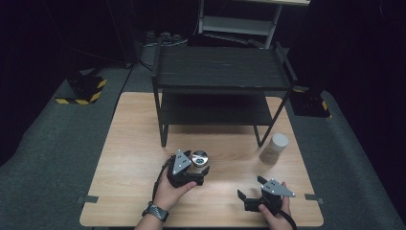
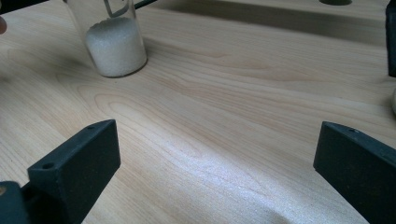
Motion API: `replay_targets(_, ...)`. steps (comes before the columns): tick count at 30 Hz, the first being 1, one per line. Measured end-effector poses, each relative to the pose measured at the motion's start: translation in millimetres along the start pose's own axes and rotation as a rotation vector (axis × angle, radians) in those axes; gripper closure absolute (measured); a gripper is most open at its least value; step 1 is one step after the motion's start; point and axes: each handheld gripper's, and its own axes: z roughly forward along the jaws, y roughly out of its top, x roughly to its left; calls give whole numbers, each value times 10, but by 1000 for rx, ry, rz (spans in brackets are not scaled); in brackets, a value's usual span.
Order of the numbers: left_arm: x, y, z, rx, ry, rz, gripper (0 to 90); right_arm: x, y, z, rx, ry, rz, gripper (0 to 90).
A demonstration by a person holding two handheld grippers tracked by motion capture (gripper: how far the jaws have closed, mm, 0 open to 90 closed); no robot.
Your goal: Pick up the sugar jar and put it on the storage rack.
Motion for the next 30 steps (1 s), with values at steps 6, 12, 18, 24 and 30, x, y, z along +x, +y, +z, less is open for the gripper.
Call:
replay_targets(6, -7, -14, 26, -7, 3, 11, 193, 2, 8, 4, 4, 0, -3, 4)
replay_targets(12, -1, -53, 57, -27, 5, -2, 285, 3, 4, 2, 2, 0, -5, 4)
replay_targets(18, -12, -95, 77, -40, 9, -9, 334, 8, 15, 6, 9, -4, -1, 4)
replay_targets(24, -13, -99, 74, -45, 10, -3, 347, 13, 23, 8, 14, -7, 2, 4)
replay_targets(30, -14, -117, 73, -55, 14, -11, 351, 11, 22, 8, 13, -6, 1, 4)
